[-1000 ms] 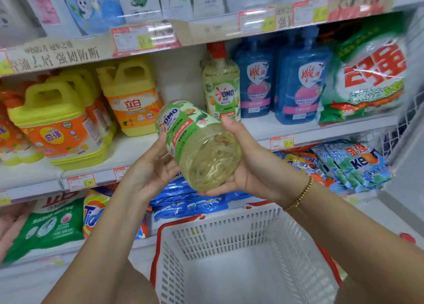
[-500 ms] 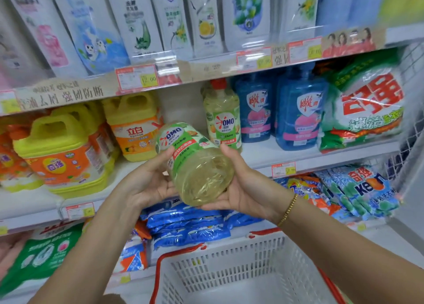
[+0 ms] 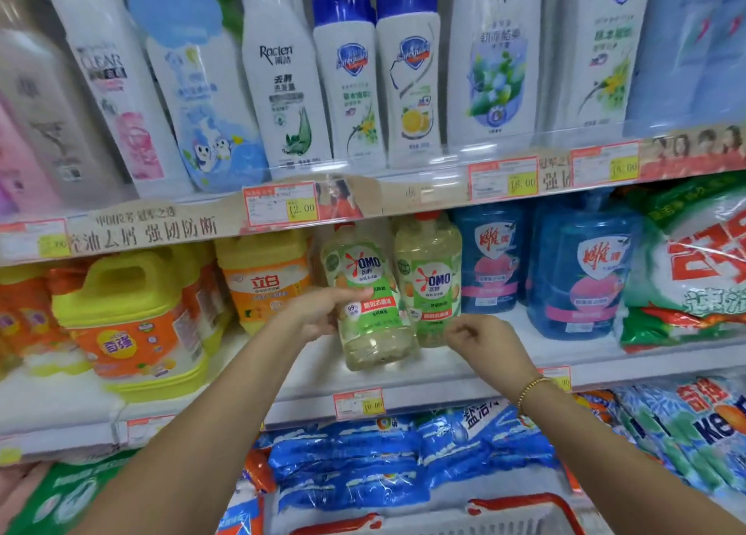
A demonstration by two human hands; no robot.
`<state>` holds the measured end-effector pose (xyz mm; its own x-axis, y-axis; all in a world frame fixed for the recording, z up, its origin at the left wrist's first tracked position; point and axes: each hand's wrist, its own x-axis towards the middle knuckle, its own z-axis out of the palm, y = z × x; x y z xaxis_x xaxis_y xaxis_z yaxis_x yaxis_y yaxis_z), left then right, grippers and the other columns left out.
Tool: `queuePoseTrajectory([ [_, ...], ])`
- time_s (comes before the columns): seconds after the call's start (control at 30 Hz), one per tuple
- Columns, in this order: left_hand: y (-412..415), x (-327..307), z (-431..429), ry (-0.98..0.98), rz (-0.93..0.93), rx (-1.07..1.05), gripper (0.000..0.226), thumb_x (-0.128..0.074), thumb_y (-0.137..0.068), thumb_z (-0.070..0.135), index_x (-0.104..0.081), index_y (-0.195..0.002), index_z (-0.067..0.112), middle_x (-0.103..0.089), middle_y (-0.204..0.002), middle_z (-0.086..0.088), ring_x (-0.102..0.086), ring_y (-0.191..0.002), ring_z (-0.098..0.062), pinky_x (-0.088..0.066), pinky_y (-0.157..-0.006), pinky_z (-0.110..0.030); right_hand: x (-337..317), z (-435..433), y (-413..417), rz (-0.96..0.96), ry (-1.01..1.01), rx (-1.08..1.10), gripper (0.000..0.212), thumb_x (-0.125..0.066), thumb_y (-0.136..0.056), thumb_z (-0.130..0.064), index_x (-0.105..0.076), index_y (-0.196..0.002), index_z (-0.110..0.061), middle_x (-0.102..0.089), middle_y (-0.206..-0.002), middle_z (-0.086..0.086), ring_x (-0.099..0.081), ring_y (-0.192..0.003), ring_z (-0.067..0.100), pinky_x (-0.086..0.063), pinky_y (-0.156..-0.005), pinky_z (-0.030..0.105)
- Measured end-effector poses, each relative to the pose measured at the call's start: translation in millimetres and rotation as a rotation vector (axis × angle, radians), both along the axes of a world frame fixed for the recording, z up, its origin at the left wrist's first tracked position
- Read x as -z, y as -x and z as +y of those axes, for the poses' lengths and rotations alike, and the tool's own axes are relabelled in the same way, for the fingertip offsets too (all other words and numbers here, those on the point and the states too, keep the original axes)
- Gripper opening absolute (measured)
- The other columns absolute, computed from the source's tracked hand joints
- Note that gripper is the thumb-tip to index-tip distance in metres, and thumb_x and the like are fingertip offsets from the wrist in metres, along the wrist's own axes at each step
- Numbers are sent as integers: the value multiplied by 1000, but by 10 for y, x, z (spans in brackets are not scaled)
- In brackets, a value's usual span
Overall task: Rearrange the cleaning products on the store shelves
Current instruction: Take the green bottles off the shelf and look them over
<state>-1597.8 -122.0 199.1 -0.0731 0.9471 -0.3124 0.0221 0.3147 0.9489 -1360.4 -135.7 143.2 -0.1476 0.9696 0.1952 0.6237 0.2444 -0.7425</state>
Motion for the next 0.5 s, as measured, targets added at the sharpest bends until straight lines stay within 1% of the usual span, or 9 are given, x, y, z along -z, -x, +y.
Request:
queuePoseTrajectory([
  [0.07, 32, 111, 173, -24, 64, 3, 51, -81, -63, 17, -64, -110, 5, -67, -110, -8, -62, -104, -20, -51, -86, -28, 106, 130, -76, -50, -21, 55, 4, -64, -82, -18, -66, -80, -15, -63, -74, 2, -56, -73, 21, -45, -67, 29],
  [0.13, 71, 230, 294, -95, 57, -53, 49, -82, -63, 9, -64, -108, 6, -69, -107, -6, -66, -92, -14, -52, -68, -19, 232, 220, -94, -73, -69, 54, 18, -71, -81, -24, -62, -95, -17, -59, -86, -2, -55, -81, 15, -42, -69, 26],
  [0.17, 98, 288, 355, -144, 38, -92, 58, -85, -55, 8, -64, -110, 6, -71, -106, -6, -68, -87, -13, -53, -63, -19, 280, 254, -86, -75, -92, 47, 24, -72, -81, -27, -60, -100, -17, -56, -89, -3, -54, -83, 14, -40, -69, 24],
  [0.2, 119, 319, 401, -195, 29, -119, 77, -90, -44, 12, -62, -115, 6, -71, -107, -6, -70, -88, -15, -55, -64, -23, 318, 289, -70, -77, -111, 40, 29, -72, -81, -29, -57, -103, -17, -54, -92, -5, -52, -85, 12, -39, -68, 24],
  [0.27, 204, 421, 555, -307, 62, -154, 113, -97, -22, 26, -55, -126, 12, -71, -112, -5, -70, -97, -21, -58, -77, -36, 375, 352, -22, -92, -106, 41, 37, -73, -80, -33, -51, -105, -18, -50, -96, -7, -50, -85, 10, -36, -66, 24],
  [0.3, 243, 480, 641, -364, 104, -154, 122, -98, -17, 32, -52, -129, 17, -69, -116, -3, -68, -103, -23, -57, -83, -43, 397, 387, -5, -94, -93, 51, 40, -73, -79, -36, -48, -104, -18, -50, -97, -7, -51, -85, 10, -36, -65, 25],
  [0.33, 290, 551, 742, -405, 151, -155, 123, -98, -16, 36, -50, -129, 21, -67, -119, -2, -66, -107, -24, -55, -88, -47, 411, 424, 16, -92, -84, 63, 43, -73, -78, -40, -45, -102, -18, -51, -97, -7, -52, -84, 12, -38, -65, 27],
  [0.4, 315, 620, 852, -430, 183, -155, 114, -97, -18, 39, -54, -122, 24, -68, -118, -1, -65, -108, -25, -53, -90, -50, 428, 485, 44, -91, -87, 95, 46, -73, -76, -44, -42, -98, -19, -52, -94, -7, -54, -81, 15, -41, -63, 30],
  [0.5, 215, 597, 934, -400, 175, -160, 77, -95, -40, 24, -60, -109, 24, -70, -115, -4, -67, -103, -23, -53, -92, -48, 476, 533, 73, -137, -113, 141, 43, -70, -79, -45, -38, -95, -21, -51, -90, -9, -54, -76, 14, -38, -60, 30],
])
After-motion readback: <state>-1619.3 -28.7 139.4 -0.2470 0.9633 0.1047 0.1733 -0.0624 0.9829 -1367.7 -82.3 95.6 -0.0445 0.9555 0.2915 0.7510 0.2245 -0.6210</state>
